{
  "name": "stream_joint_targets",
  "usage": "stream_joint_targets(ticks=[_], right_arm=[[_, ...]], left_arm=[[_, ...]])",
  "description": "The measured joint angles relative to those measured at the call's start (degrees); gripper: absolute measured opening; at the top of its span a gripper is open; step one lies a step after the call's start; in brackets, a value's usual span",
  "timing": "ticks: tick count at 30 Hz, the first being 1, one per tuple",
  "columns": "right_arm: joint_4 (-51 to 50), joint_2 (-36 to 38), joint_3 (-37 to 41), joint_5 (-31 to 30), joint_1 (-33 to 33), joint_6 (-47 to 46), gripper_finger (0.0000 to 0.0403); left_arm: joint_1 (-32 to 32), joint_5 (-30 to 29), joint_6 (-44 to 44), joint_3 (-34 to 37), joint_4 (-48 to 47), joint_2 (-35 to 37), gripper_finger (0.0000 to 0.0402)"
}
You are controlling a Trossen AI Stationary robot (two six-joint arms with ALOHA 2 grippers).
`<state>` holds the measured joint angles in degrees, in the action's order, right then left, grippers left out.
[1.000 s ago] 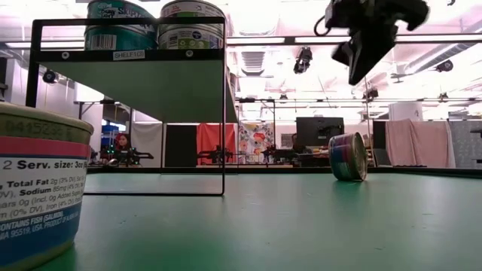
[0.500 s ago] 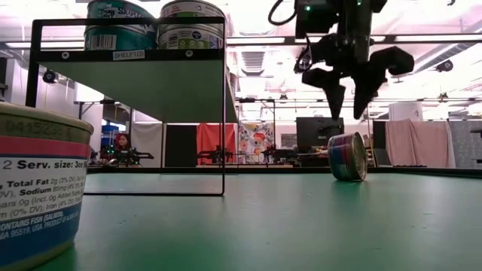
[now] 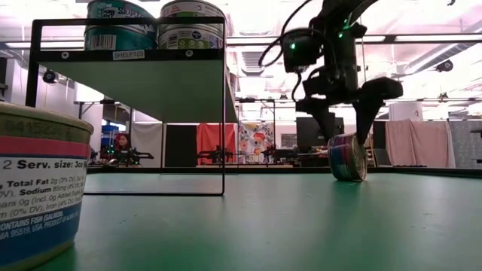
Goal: Stack canned seafood by type on shelf
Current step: Stack the blue and pink tuna can on top of the blue and pink tuna cans on the shelf
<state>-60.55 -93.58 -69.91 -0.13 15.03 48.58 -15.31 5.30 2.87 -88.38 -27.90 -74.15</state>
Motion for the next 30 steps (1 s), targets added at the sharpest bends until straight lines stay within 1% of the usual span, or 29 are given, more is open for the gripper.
stream_joint_targets(ticks=[4,10,13,18,20,23,25,27,30], right_arm=[[0.0,-0.3,0.0,1.2,0.5,0.0,0.0265],[0.1,0.0,0.0,3.7,0.6,-0.4,0.0188],[0.1,-0.8,-0.2,5.1,0.6,-1.2,0.0187],[1.2,-1.4,-0.2,6.7,0.6,-5.3,0.0187],[1.8,-1.5,-0.2,7.0,0.6,-5.3,0.0206],[4.2,-2.2,0.2,7.0,0.5,-6.4,0.0255],[5.0,-2.4,0.3,7.0,0.5,-7.5,0.0271],[5.6,-2.3,0.2,7.0,0.5,-8.5,0.0271],[5.5,-2.4,0.2,6.7,0.5,-9.2,0.0244]], left_arm=[[0.0,0.0,0.0,0.0,0.0,0.0,0.0232],[0.0,0.0,-0.1,0.0,0.0,0.0,0.0232],[0.0,0.0,-0.3,0.0,0.0,0.0,0.0232],[0.0,-0.1,-0.4,0.0,0.1,0.0,0.0232],[0.0,-0.1,-0.4,0.0,0.1,0.0,0.0232],[0.0,-0.1,-0.4,0.0,0.1,0.0,0.0232],[0.0,-0.1,-0.4,0.0,0.1,0.0,0.0232],[0.0,-0.1,-0.4,0.0,0.1,0.0,0.0232],[0.0,-0.1,-0.3,0.0,0.1,0.0,0.0232]])
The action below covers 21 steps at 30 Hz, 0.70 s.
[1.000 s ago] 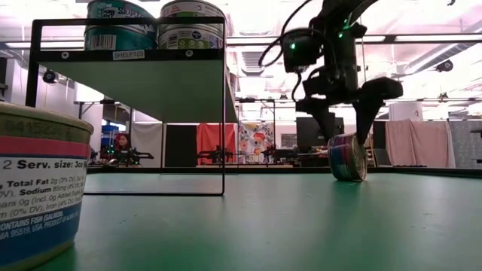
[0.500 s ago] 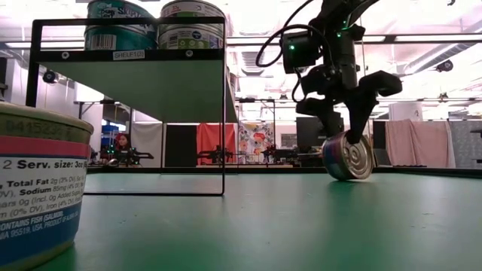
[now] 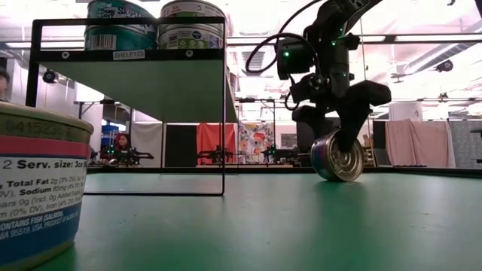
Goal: Stack canned seafood by type on shelf
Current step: Stack the blue and pink tuna can on top of the blue and pink tuna cans on the shelf
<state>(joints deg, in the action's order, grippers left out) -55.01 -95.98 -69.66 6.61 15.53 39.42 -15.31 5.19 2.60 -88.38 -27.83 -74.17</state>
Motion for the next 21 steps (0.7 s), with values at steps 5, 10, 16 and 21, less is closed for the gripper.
stream_joint_targets(ticks=[5,10,16,21], right_arm=[[-2.6,0.4,-1.3,2.4,0.1,-2.2,0.0185],[-4.7,0.5,-4.0,6.4,0.5,-8.4,0.0185],[-9.2,1.5,-10.1,10.6,2.8,-19.0,0.0185],[-9.4,4.7,-14.9,15.0,6.1,-26.2,0.0185]], left_arm=[[0.0,0.0,0.1,0.0,0.0,0.0,0.0232],[0.0,-0.1,0.2,0.0,0.0,0.1,0.0232],[0.0,-0.1,0.2,0.0,0.0,1.5,0.0232],[0.0,-0.2,0.2,0.0,-0.9,3.4,0.0232]])
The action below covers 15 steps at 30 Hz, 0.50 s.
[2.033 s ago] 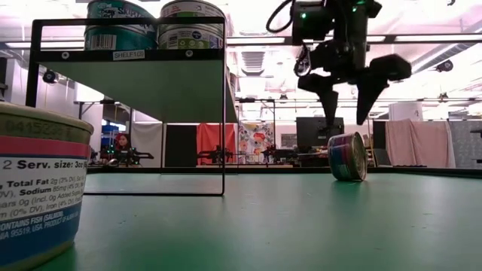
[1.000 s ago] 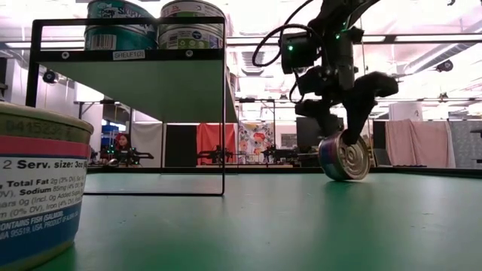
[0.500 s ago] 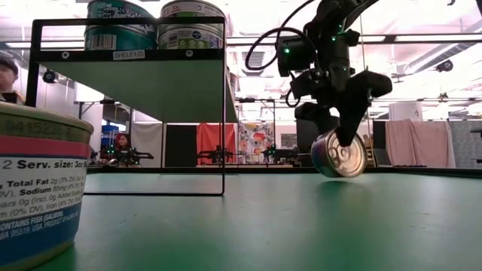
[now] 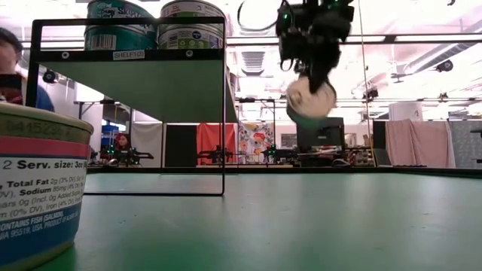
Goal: Stack canned seafood by type on shelf
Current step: Stack the blue and pink tuna can on top of the blue and pink tuna cans on the shelf
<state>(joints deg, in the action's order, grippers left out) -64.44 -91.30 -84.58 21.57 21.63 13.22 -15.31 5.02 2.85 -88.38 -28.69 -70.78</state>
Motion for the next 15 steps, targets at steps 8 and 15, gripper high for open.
stream_joint_targets(ticks=[8,15], right_arm=[[5.0,6.5,-3.7,13.3,6.3,-12.5,0.0185],[20.3,8.2,-3.8,23.0,8.2,-30.7,0.0185]], left_arm=[[0.0,-0.2,0.7,0.0,-4.4,1.5,0.0232],[0.0,-0.2,0.7,0.0,-5.4,1.5,0.0232]])
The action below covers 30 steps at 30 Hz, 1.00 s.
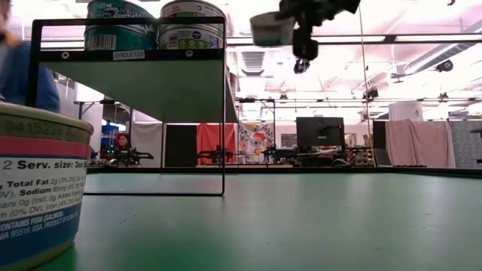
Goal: Stack canned seafood by type on shelf
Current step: Stack the blue and pink tuna can on top of the blue and pink tuna cans on the shelf
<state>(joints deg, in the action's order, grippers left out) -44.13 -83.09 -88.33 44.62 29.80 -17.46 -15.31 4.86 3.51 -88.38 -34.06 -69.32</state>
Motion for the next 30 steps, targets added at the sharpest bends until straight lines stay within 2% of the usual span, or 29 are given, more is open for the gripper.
stream_joint_targets(ticks=[4,12,18,25,30], right_arm=[[9.7,-1.1,0.0,2.0,0.2,-9.8,0.0185],[26.2,-8.3,0.0,3.3,3.0,-30.0,0.0185],[39.1,-14.4,-0.1,5.0,4.2,-42.2,0.0185],[42.9,-17.2,-0.1,4.7,4.1,-48.2,0.0185],[43.2,-17.3,-0.1,1.5,4.1,-49.2,0.0185]], left_arm=[[0.0,-0.3,-0.1,0.0,0.1,0.1,0.0232],[0.0,-8.1,-3.0,0.0,-0.9,2.4,0.0232],[0.0,-8.9,-3.5,0.0,-1.4,4.2,0.0232],[0.0,-8.9,-3.5,0.0,-3.4,4.7,0.0232],[0.0,-9.0,-3.5,0.0,-3.5,4.7,0.0232]])
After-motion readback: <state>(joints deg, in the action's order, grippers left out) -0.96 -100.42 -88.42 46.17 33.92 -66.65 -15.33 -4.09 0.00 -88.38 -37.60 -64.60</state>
